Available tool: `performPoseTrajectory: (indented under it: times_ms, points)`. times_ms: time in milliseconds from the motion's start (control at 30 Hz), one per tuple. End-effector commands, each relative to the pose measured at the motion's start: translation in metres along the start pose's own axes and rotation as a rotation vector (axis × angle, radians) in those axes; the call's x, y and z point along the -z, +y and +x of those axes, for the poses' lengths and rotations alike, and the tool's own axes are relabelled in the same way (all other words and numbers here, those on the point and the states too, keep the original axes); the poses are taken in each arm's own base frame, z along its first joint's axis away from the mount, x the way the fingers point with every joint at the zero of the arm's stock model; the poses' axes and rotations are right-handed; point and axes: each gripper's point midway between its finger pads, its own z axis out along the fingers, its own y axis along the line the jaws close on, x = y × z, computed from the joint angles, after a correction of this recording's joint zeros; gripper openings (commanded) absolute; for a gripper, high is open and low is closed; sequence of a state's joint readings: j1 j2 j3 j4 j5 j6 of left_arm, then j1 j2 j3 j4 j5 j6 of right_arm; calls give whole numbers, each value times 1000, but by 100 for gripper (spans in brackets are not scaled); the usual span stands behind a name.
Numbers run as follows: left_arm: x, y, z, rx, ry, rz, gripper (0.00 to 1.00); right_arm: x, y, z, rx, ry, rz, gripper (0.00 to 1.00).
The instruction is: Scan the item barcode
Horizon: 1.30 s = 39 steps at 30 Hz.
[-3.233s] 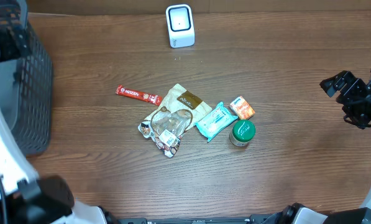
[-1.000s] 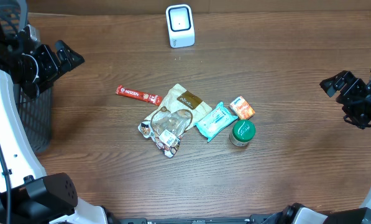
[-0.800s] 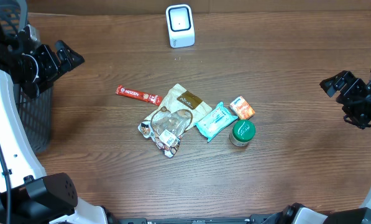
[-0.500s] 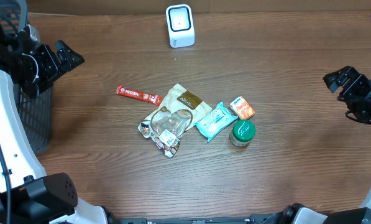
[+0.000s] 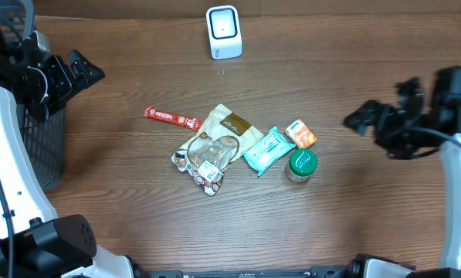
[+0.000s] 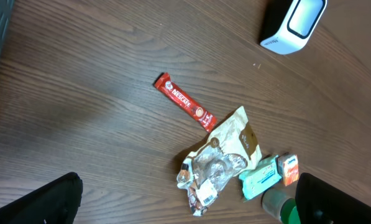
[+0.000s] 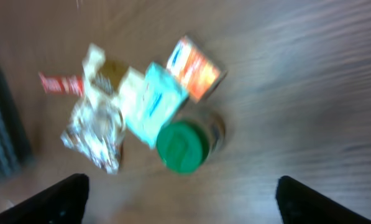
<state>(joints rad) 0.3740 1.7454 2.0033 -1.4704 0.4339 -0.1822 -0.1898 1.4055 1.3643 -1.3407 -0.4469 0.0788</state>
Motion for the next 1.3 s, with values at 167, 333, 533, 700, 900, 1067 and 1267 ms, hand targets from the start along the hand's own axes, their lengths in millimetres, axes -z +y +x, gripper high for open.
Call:
performPoseTrajectory:
  times_ms: [167,333,533,700,900,1067,1267]
  points:
    - [-3,0,0,9,8,0,100,-27,18,36,49,78,246,100]
    - [-3,0,0,9,8,0,100,-46,24,43,64,57,306,100]
    - [-3,0,0,8,8,0,100,-75,28,49,75,22,319,100]
    - [-3,0,0,9,8,0,100,-95,26,57,104,26,309,100]
    - [-3,0,0,9,8,0,100,-109,13,62,110,39,352,100]
    - [-3,0,0,9,8,0,100,-125,2,64,106,83,402,100]
    - [-3,0,0,8,8,0,100,-154,-1,73,143,149,438,100]
